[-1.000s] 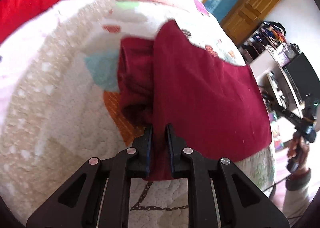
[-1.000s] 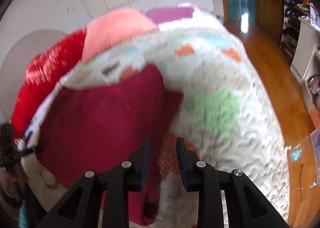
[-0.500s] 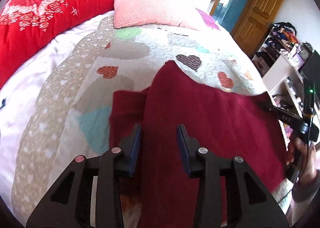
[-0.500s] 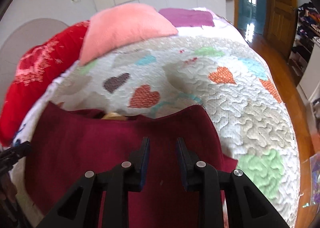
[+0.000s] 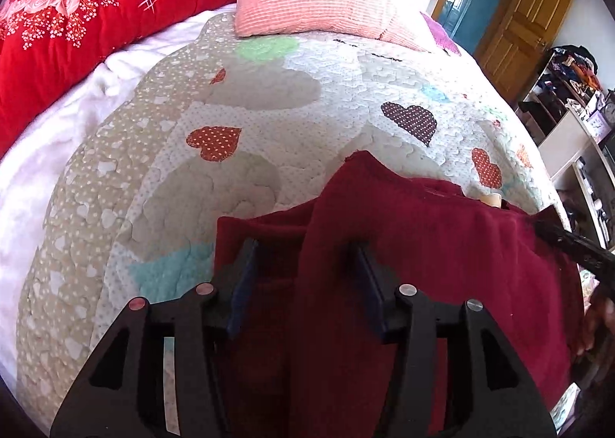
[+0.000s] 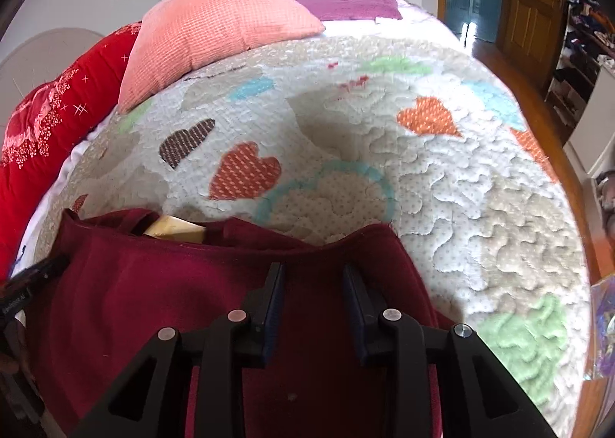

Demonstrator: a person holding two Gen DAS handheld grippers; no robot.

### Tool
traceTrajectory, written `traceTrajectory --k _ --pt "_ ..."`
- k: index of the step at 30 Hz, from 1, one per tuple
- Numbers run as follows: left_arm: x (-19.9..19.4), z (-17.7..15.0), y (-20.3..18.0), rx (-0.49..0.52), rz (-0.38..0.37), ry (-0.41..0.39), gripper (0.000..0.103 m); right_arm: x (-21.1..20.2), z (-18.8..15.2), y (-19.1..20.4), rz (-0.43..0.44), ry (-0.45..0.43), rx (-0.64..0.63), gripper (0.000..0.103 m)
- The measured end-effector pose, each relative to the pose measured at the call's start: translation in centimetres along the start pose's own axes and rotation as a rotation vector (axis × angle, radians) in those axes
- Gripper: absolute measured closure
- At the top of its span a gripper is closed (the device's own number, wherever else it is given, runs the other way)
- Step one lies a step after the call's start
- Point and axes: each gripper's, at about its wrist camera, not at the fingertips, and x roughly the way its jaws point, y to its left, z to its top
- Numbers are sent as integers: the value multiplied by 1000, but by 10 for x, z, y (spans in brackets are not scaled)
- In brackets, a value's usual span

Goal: Fold small clothes
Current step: 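Position both open tools over the folded end of the shirt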

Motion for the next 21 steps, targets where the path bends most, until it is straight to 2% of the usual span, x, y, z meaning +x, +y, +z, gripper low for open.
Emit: traceTrajectory --k 2,5,9,13,18,21 --pt "-6 -2 -1 10 8 -4 53 -16 0 14 47 -28 -10 73" --pt "-19 -8 1 10 2 -16 53 -37 -2 54 113 -59 -94 71" --pt "-31 -18 4 16 10 -23 53 -43 -3 100 212 -64 -168 71" --pt "-39 -27 10 6 3 -23 53 -33 -7 146 273 -46 -224 71" --pt "-49 -40 24 -38 -49 -6 53 -11 -10 187 308 -20 -256 71" --pt "-59 -52 37 -89 -93 -14 44 6 -3 210 307 5 -278 71"
